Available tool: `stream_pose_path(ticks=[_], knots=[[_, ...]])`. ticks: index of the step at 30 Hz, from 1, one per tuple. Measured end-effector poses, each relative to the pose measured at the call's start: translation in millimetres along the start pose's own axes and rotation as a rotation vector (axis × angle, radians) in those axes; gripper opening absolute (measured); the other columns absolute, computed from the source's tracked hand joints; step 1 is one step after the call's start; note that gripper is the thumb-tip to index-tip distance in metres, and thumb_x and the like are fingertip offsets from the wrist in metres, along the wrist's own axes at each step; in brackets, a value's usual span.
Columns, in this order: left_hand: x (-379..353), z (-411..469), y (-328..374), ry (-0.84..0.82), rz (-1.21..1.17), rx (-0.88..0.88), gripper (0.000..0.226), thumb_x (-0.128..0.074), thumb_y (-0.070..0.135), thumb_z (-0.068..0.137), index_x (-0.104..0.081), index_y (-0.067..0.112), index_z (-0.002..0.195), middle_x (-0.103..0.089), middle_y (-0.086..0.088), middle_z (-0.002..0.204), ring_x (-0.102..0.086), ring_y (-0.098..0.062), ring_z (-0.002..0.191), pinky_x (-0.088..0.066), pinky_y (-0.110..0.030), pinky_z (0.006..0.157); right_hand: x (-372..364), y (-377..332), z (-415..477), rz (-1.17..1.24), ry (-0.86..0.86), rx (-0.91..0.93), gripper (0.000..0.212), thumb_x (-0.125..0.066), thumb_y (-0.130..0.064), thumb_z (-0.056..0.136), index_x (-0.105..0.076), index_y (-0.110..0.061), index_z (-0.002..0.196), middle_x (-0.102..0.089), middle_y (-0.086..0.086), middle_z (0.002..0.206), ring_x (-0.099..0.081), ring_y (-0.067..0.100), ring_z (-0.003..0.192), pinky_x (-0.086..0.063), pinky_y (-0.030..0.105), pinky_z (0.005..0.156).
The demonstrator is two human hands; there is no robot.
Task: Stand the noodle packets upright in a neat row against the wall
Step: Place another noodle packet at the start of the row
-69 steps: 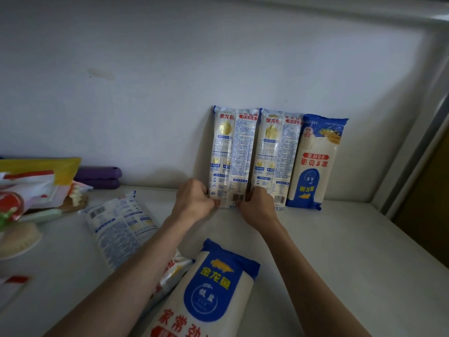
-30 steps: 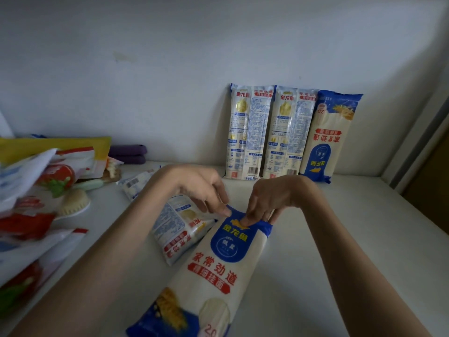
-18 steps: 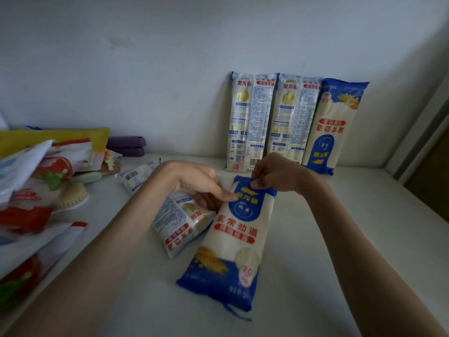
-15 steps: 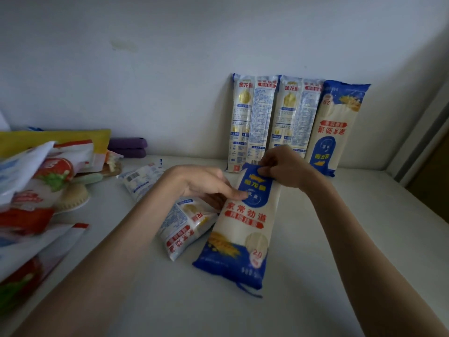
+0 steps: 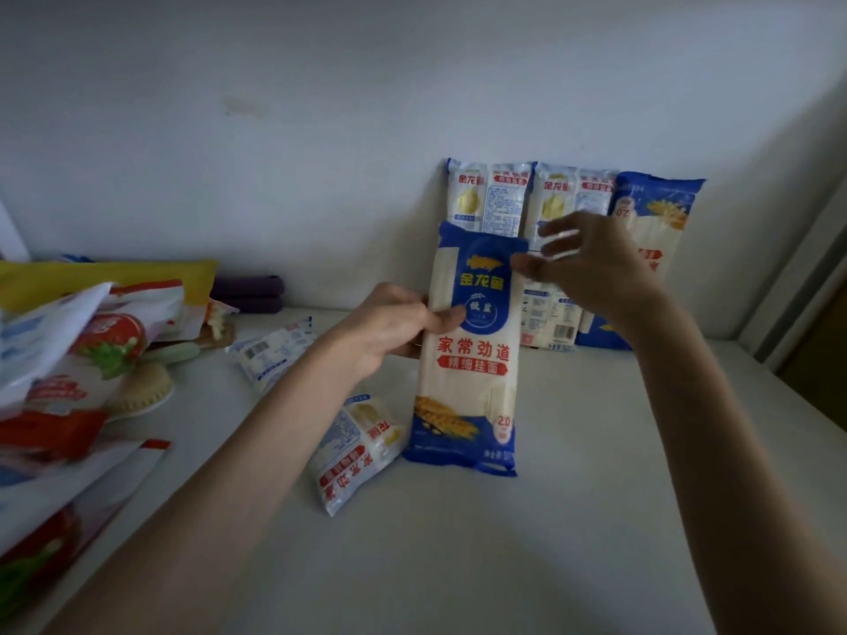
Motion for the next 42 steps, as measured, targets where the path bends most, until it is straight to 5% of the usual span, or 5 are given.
stream_pose_path(ticks=[7, 13, 19, 25, 42], knots=[[12, 6, 2, 0.162, -0.095, -0.122, 0.026, -0.077, 0.017, 0.081, -0.072, 0.010, 0.105, -0.078, -0.005, 0.093, -0.075, -0.019, 0.085, -0.061, -0.031, 0.072, -57, 38, -29, -0.048, -0.789, -0.265, 0.044, -0.076, -0.019, 0.079, -0.061, -0.012, 0.119, -0.070, 0.007, 0.113, -0.069, 0.025, 0.101, -0.058, 0.044, 0.087], [12, 5, 13, 0.165, -0.050, -0.281, 0.032, -0.075, 0.016, 0.083, -0.068, 0.011, 0.113, -0.077, -0.002, 0.099, -0.075, -0.015, 0.087, -0.059, -0.026, 0.073, -72, 48, -10, 0.030, -0.594, -0.148, 0.041, -0.079, -0.005, 0.075, -0.065, -0.007, 0.113, -0.072, 0.005, 0.107, -0.071, 0.021, 0.093, -0.061, 0.043, 0.078], [15, 5, -13, -0.091, 0.290, -0.073, 0.065, -0.087, 0.003, 0.066, -0.057, 0.022, 0.121, -0.075, 0.005, 0.099, -0.072, -0.001, 0.085, -0.057, -0.018, 0.068, -78, 49, -10, 0.086, -0.543, -0.065, 0.026, -0.076, -0.003, 0.077, -0.066, -0.014, 0.099, -0.072, -0.005, 0.096, -0.071, 0.013, 0.087, -0.062, 0.032, 0.067], [38, 13, -16, 0.143, 0.230, -0.130, 0.056, -0.082, -0.006, 0.068, -0.063, 0.014, 0.116, -0.076, -0.004, 0.101, -0.073, -0.014, 0.092, -0.060, -0.037, 0.083, -94, 41, -4, 0.067, -0.302, -0.021, 0.036, -0.078, -0.009, 0.076, -0.068, -0.006, 0.110, -0.073, 0.005, 0.104, -0.071, 0.019, 0.092, -0.060, 0.030, 0.073], [77, 28, -42, 0.470, 0.202, -0.135, 0.035, -0.081, 0.004, 0.074, -0.064, 0.015, 0.103, -0.075, -0.005, 0.107, -0.072, -0.016, 0.089, -0.059, -0.038, 0.084, -163, 34, -4, 0.023, 0.012, -0.080, 0.035, -0.066, -0.007, 0.080, -0.054, -0.009, 0.113, -0.064, 0.007, 0.111, -0.059, 0.024, 0.097, -0.050, 0.032, 0.075]])
Point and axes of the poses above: each hand's wrist, its own z-axis towards the middle knuckle, its own x-axis out of the back of the hand, y = z × x, the point moved 6 cm from there along z, towards the middle knuckle
